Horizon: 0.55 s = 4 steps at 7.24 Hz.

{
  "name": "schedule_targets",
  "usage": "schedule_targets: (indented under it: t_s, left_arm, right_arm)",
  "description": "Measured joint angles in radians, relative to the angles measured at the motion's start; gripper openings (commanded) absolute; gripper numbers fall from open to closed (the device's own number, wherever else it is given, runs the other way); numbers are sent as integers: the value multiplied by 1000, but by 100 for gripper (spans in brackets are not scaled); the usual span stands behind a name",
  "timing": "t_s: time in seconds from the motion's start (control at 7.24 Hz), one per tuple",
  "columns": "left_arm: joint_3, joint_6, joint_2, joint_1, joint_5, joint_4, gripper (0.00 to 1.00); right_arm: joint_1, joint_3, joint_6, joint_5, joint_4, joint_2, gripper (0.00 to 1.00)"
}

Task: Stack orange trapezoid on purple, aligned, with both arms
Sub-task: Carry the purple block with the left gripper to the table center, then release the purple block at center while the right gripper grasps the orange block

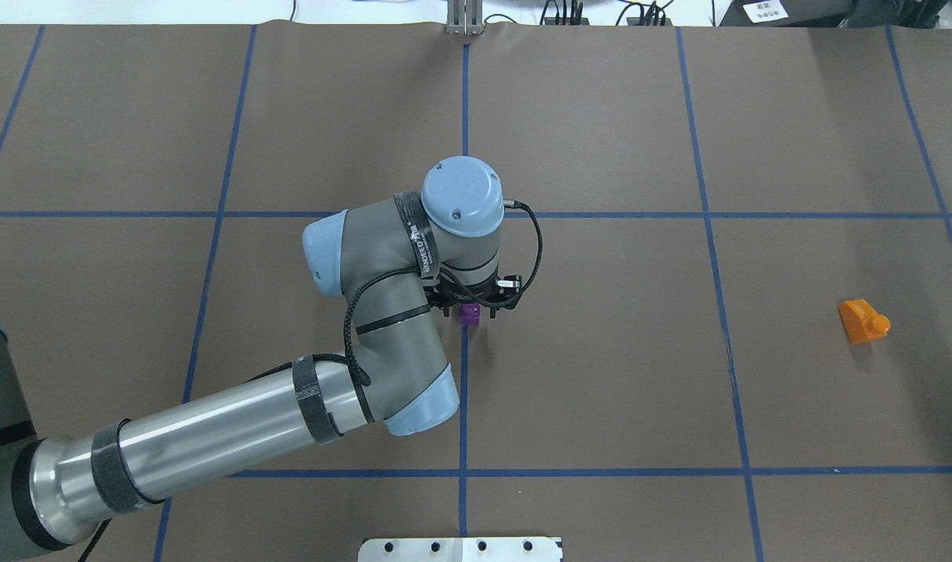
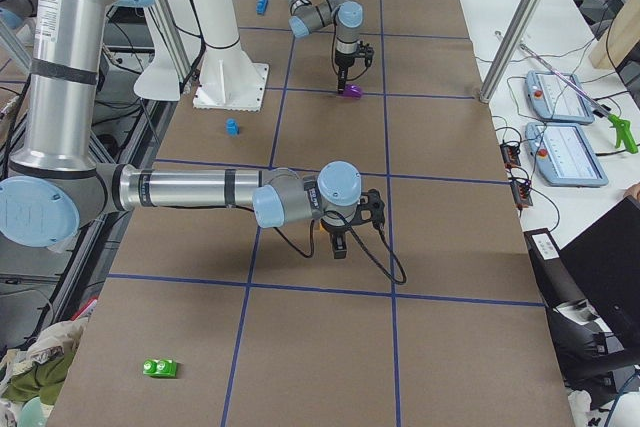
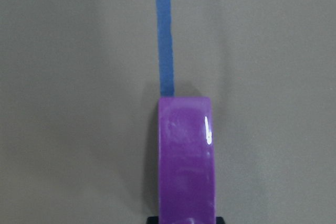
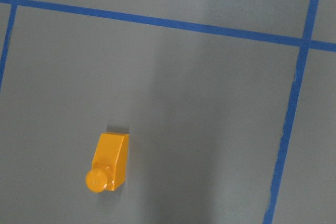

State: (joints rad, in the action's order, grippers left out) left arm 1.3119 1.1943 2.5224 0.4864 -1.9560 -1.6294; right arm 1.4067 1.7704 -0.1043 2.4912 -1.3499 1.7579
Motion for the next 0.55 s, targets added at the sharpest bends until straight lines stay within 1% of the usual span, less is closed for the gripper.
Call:
schedule_targets:
  t_s: [0.14,0.28,0.41,0.55]
  left_arm:
    - [25,33,-1,5,-1,3,100]
    - [74,69,-4,11,-3,12,100]
    - [132,88,-12,17,-4,38,100]
    - [195,96,-31,23,-4,73,100]
  right_arm:
    - [-3,2,-1,0,0,0,100]
    - [-18,8,-23,0,1,-1,100]
    - [-55,15,-84,-8,17,-1,100]
    - [-120,21,-195,-44,70,2,100]
